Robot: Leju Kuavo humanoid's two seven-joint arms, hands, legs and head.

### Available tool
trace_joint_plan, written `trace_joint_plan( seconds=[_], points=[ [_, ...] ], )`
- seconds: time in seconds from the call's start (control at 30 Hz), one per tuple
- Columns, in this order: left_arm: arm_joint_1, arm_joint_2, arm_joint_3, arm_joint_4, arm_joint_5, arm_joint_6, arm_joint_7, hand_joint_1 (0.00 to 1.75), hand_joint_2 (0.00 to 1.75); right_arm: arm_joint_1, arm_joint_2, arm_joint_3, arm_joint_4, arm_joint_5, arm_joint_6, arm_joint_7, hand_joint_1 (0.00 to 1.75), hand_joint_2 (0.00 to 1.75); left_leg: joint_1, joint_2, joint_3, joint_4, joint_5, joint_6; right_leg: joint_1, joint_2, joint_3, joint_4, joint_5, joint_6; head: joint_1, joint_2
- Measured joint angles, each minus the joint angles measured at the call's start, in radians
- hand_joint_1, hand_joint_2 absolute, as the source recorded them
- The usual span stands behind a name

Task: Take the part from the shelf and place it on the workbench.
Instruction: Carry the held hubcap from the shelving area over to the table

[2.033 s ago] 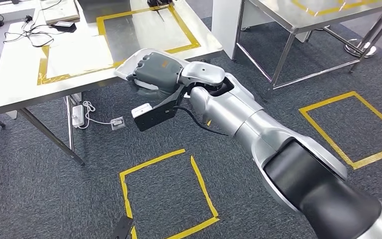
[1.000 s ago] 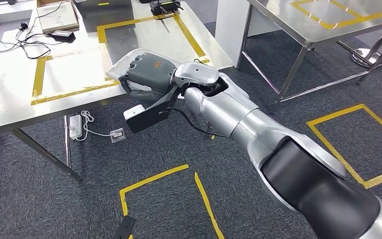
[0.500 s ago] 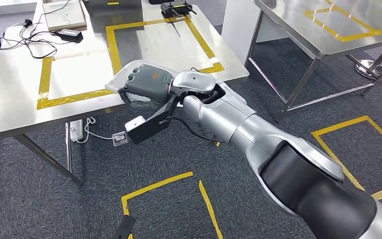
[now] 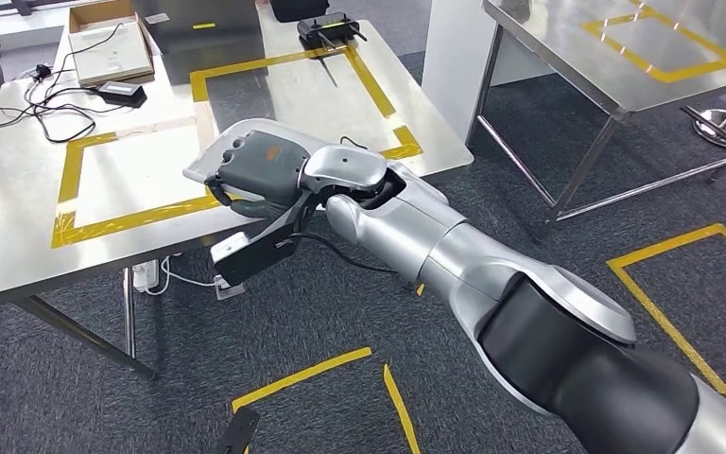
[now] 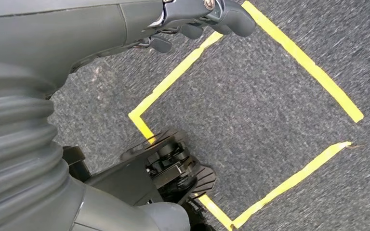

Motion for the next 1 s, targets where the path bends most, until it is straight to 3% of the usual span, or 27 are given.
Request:
trace_joint_plan(
  seconds=[0.07, 0.1, 0.13, 0.17, 0.27, 0.33, 0.4, 0.43, 0.47, 0.5, 0.6, 0.63, 0.67, 0.73, 0.8, 0.87, 0.93, 0.97, 1.0],
  points=[
    [0.002, 0.000, 0.000, 0.001, 0.000, 0.000, -0.001, 0.00, 1.75, -0.007, 0.014, 0.003, 0.032, 0.001, -0.018, 0.015, 1.75, 1.75, 0.005, 0.004, 0.017, -0.128, 0.110, -0.004, -0.003, 0.000, 0.021, 0.012, -0.028, 0.009, -0.002, 0.000],
    [0.002, 0.000, 0.000, 0.002, 0.000, 0.000, -0.001, 0.00, 1.75, -0.012, 0.022, 0.004, 0.050, -0.001, -0.025, 0.021, 1.75, 1.75, 0.007, 0.005, 0.027, -0.177, 0.151, 0.000, -0.003, 0.002, 0.026, 0.017, -0.040, 0.015, -0.003, 0.000],
    [0.002, -0.001, 0.000, 0.003, 0.000, 0.000, -0.001, 0.00, 1.75, -0.016, 0.027, 0.004, 0.066, -0.003, -0.031, 0.027, 1.75, 1.75, 0.008, 0.006, 0.031, -0.208, 0.179, 0.007, -0.002, 0.003, 0.028, 0.020, -0.052, 0.022, -0.004, 0.000],
    [0.003, -0.002, 0.000, 0.004, 0.000, 0.000, -0.002, 0.00, 1.75, -0.020, 0.031, 0.004, 0.080, -0.005, -0.035, 0.031, 1.75, 1.75, 0.009, 0.006, 0.032, -0.219, 0.184, 0.016, 0.000, 0.004, 0.031, 0.025, -0.059, 0.028, -0.004, 0.000],
    [0.002, -0.006, 0.000, 0.003, 0.000, -0.001, -0.002, 0.00, 1.75, -0.032, 0.034, 0.003, 0.106, -0.009, -0.045, 0.043, 1.75, 1.75, 0.011, 0.003, 0.049, -0.216, 0.173, 0.039, -0.001, 0.003, 0.018, 0.066, -0.059, 0.044, 0.001, 0.000],
    [-0.001, -0.007, -0.001, 0.002, -0.001, -0.001, -0.002, 0.00, 1.75, -0.038, 0.034, 0.002, 0.124, -0.010, -0.049, 0.049, 1.75, 1.75, 0.012, 0.003, 0.065, -0.217, 0.161, 0.049, -0.005, -0.001, -0.048, 0.171, -0.063, 0.054, 0.003, 0.000],
    [-0.001, -0.007, -0.001, 0.002, -0.001, -0.001, -0.002, 0.00, 1.75, -0.037, 0.033, 0.002, 0.142, -0.011, -0.051, 0.052, 1.75, 1.75, 0.011, 0.002, 0.081, -0.217, 0.143, 0.054, -0.007, -0.004, -0.138, 0.287, -0.109, 0.060, 0.004, 0.000],
    [-0.001, -0.008, -0.001, 0.002, -0.001, -0.001, -0.002, 0.00, 1.75, -0.035, 0.032, 0.002, 0.148, -0.011, -0.051, 0.052, 1.75, 1.75, 0.010, 0.001, 0.091, -0.217, 0.134, 0.055, -0.008, -0.004, -0.171, 0.315, -0.131, 0.061, 0.004, 0.000],
    [0.000, -0.008, -0.001, 0.002, -0.001, -0.001, -0.002, 0.00, 1.75, -0.033, 0.030, 0.002, 0.154, -0.011, -0.051, 0.053, 1.75, 1.75, 0.009, 0.000, 0.102, -0.217, 0.125, 0.055, -0.007, -0.005, -0.188, 0.311, -0.135, 0.059, 0.004, 0.000],
    [0.000, -0.008, -0.001, 0.002, -0.001, -0.001, -0.001, 0.00, 1.75, -0.033, 0.029, 0.002, 0.159, -0.011, -0.051, 0.055, 1.75, 1.75, 0.008, -0.002, 0.115, -0.217, 0.115, 0.055, -0.006, -0.005, -0.189, 0.275, -0.114, 0.055, 0.005, 0.000],
    [-0.002, -0.010, -0.002, 0.003, -0.003, -0.003, -0.001, 0.00, 1.75, -0.039, 0.024, 0.001, 0.173, -0.009, -0.052, 0.080, 1.75, 1.75, 0.002, -0.004, 0.150, -0.217, 0.085, 0.048, 0.005, -0.004, -0.140, 0.080, 0.031, 0.030, 0.005, 0.000],
    [-0.003, -0.012, -0.003, 0.003, -0.004, -0.004, 0.000, 0.00, 1.75, -0.040, 0.021, -0.001, 0.179, -0.008, -0.052, 0.091, 1.75, 1.75, 0.000, -0.005, 0.158, -0.220, 0.076, 0.043, 0.010, -0.002, -0.126, 0.036, 0.062, 0.024, 0.005, 0.000],
    [-0.004, -0.014, -0.005, 0.003, -0.005, -0.005, 0.000, 0.00, 1.75, -0.042, 0.017, -0.003, 0.186, -0.007, -0.050, 0.103, 1.75, 1.75, -0.002, -0.007, 0.165, -0.217, 0.071, 0.038, 0.012, -0.001, -0.116, 0.011, 0.074, 0.019, 0.005, 0.000],
    [-0.004, -0.017, -0.007, 0.003, -0.007, -0.006, 0.000, 0.00, 1.75, -0.045, 0.008, -0.007, 0.197, -0.005, -0.048, 0.125, 1.75, 1.75, -0.004, -0.009, 0.175, -0.213, 0.066, 0.028, 0.010, 0.001, -0.096, -0.001, 0.069, 0.012, 0.006, 0.000],
    [-0.005, -0.017, -0.008, 0.002, -0.009, -0.006, -0.001, 0.00, 1.75, -0.051, -0.003, -0.012, 0.212, -0.004, -0.047, 0.150, 1.75, 1.75, -0.003, -0.005, 0.161, -0.170, 0.060, 0.019, 0.006, 0.000, -0.072, -0.004, 0.062, 0.001, 0.005, 0.000],
    [-0.005, -0.017, -0.008, 0.002, -0.010, -0.006, -0.003, 0.00, 1.75, -0.055, -0.013, -0.020, 0.230, -0.003, -0.046, 0.173, 1.75, 1.75, -0.002, 0.000, 0.102, -0.070, 0.032, 0.011, 0.005, 0.001, -0.052, -0.005, 0.048, -0.007, 0.005, 0.000],
    [-0.003, -0.016, -0.008, 0.002, -0.010, -0.006, -0.003, 0.00, 1.75, -0.052, -0.024, -0.027, 0.249, 0.001, -0.041, 0.192, 1.75, 1.75, 0.000, 0.001, 0.027, 0.023, -0.012, 0.005, 0.005, 0.004, -0.036, -0.003, 0.031, -0.009, 0.005, 0.000],
    [-0.001, -0.015, -0.008, 0.002, -0.009, -0.006, -0.003, 0.00, 1.75, -0.049, -0.031, -0.029, 0.258, 0.003, -0.038, 0.200, 1.75, 1.75, 0.000, 0.001, 0.004, 0.034, -0.020, 0.003, 0.005, 0.005, -0.028, -0.001, 0.022, -0.007, 0.005, 0.000],
    [0.000, -0.015, -0.008, 0.002, -0.007, -0.006, -0.003, 0.00, 1.75, -0.047, -0.037, -0.032, 0.265, 0.005, -0.035, 0.207, 1.75, 1.75, 0.000, 0.002, -0.004, 0.013, -0.007, 0.003, 0.004, 0.006, -0.018, 0.002, 0.011, -0.006, 0.005, 0.000]
  ],
)
